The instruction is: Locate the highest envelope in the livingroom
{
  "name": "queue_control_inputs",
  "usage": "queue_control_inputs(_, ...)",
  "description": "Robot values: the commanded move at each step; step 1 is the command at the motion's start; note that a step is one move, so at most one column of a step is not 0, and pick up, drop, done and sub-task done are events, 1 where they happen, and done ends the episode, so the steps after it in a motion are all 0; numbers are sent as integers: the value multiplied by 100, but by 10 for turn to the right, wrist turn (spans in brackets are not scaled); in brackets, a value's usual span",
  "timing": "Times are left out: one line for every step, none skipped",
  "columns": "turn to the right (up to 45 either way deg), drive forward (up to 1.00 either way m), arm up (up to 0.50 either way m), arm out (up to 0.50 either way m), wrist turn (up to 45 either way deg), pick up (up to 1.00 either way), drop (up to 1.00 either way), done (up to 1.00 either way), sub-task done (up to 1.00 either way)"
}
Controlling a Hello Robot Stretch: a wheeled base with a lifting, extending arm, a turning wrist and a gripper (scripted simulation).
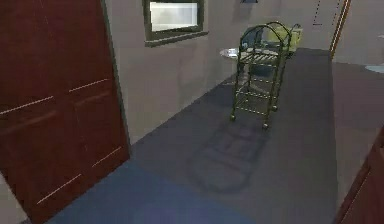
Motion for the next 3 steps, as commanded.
queue_control_inputs(0, 10, 0, 0, 0, 0, 0, 0, 0)
queue_control_inputs(-450, 0, 0, 0, 0, 0, 0, 0, 0)
queue_control_inputs(-330, 0, 0, 0, 0, 0, 0, 0, 0)
